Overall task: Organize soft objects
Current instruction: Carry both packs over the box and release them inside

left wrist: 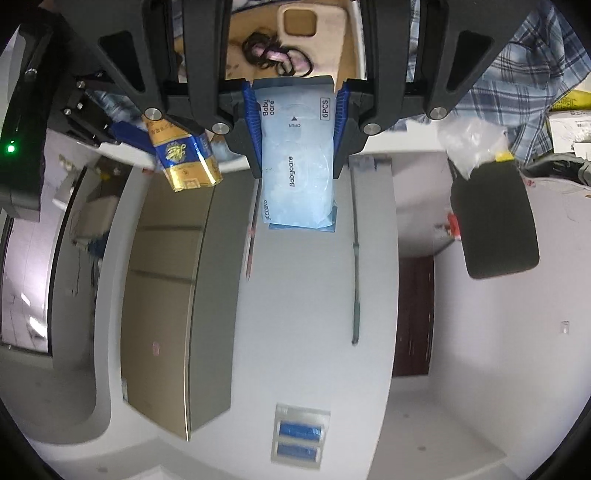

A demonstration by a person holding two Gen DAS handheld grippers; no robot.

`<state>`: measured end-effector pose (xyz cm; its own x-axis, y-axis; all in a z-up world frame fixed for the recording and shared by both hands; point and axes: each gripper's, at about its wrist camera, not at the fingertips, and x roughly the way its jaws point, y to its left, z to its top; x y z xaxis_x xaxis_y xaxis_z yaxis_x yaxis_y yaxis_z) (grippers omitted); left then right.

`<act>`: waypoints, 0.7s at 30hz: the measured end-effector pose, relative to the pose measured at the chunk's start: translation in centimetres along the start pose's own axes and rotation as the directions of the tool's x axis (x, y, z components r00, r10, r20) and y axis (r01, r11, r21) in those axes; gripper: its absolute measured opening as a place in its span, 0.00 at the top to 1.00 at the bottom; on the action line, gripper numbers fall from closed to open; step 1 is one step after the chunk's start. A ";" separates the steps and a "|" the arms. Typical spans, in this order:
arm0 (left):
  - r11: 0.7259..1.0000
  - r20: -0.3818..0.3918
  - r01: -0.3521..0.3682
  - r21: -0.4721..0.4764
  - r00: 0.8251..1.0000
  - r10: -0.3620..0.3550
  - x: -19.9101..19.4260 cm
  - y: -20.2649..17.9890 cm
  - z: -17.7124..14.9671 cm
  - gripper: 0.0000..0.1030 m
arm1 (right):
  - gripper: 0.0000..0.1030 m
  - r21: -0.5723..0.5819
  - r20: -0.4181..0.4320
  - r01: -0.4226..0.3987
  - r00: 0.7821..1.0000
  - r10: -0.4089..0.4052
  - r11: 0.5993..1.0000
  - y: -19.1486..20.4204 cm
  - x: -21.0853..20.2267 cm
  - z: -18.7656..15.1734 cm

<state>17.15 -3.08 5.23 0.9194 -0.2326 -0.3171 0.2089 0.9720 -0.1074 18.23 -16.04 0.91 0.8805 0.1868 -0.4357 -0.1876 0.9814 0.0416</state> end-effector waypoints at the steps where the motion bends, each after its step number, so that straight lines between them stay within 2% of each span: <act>1: 1.000 -0.030 -0.003 0.009 1.000 0.004 0.7 0.3 -0.4 0.67 | 0.50 0.001 -0.016 -0.004 1.000 0.004 1.000 -0.2 0.5 -0.2; 5: 0.999 -0.125 -0.046 0.022 0.991 0.049 3.0 0.9 -1.4 0.67 | 0.50 0.044 -0.117 -0.039 0.992 0.043 0.998 -1.0 2.7 -1.4; 12: 0.999 -0.289 -0.029 0.037 0.957 0.039 6.5 0.9 -3.8 0.67 | 0.50 0.044 -0.202 -0.043 0.978 0.051 0.998 -1.4 4.5 -2.4; 17: 0.998 -0.330 -0.041 0.044 0.943 0.053 7.7 0.8 -5.4 0.67 | 0.49 0.069 -0.242 -0.041 0.969 0.056 0.997 -2.0 5.7 -3.1; 20: 0.999 -0.354 -0.031 0.039 0.934 0.043 8.2 0.8 -6.0 0.67 | 0.44 0.073 -0.240 -0.039 0.969 0.056 0.997 -2.2 5.7 -2.9; 21: 0.999 -0.357 -0.028 0.041 0.933 0.041 8.3 0.8 -6.2 0.61 | 0.42 0.072 -0.237 -0.036 0.970 0.052 0.997 -2.2 5.6 -2.9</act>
<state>22.94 -4.43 -3.30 0.7477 -0.1888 -0.6367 0.1965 0.9787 -0.0594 22.34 -17.23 -4.23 0.7415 0.2218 -0.6333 -0.1872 0.9747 0.1222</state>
